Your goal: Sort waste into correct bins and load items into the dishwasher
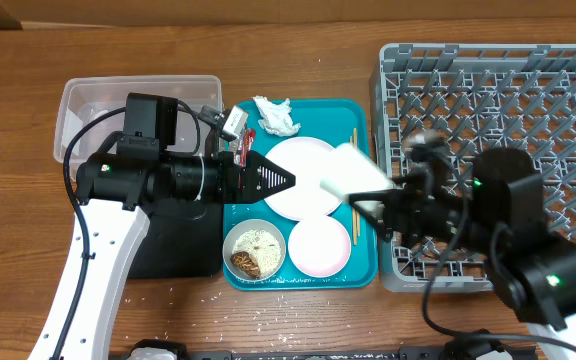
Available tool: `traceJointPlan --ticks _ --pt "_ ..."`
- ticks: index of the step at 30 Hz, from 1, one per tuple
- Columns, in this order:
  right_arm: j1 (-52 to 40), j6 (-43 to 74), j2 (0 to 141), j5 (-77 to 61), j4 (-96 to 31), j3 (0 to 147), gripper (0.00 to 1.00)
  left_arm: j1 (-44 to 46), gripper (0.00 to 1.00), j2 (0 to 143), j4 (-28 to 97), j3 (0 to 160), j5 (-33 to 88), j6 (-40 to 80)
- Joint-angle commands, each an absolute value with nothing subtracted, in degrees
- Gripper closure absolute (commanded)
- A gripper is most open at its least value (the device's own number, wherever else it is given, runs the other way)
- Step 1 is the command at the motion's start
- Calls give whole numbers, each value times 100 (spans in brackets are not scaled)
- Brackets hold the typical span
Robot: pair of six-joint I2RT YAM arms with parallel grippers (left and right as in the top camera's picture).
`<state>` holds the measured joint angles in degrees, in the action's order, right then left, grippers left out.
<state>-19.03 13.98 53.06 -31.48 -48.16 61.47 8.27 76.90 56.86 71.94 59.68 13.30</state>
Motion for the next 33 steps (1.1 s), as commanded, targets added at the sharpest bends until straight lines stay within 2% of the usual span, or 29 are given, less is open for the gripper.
traceJointPlan --ticks 1,5,8,15,18,19,23,25,28,33 --pt "-1522 1581 5072 -1343 -5566 6440 41 856 0 7666 5765 7260 4995 1288" --pt "-1164 2032 5299 -336 -6779 6458 41 864 0 7537 5870 7437 4692 1315" --pt "-1085 2152 5658 -128 -7264 6458 41 864 0 7424 6049 7627 4252 1334" --pt "-1085 2300 6888 -27 -7620 6458 40 864 0 7293 6307 7824 3918 1330" --pt "-1085 2300 7367 -32 -7623 6458 37 864 0 7297 6455 7824 3833 1326" --pt "-1085 2296 7487 -54 -7629 6458 34 864 0 7297 6493 7824 3809 1326" --pt "-1087 2228 7712 -152 -7601 6504 12 864 0 7295 6602 7826 3743 1299" --pt "-1087 2209 7627 -148 -7625 6689 8 864 0 7290 6648 7865 3712 1284" --pt "-1133 2176 7349 -158 -7660 7142 8 864 0 7242 6928 8184 3256 1328" --pt "-1699 1455 6834 -893 -7131 7428 21 864 0 6849 7688 9006 1109 2252"
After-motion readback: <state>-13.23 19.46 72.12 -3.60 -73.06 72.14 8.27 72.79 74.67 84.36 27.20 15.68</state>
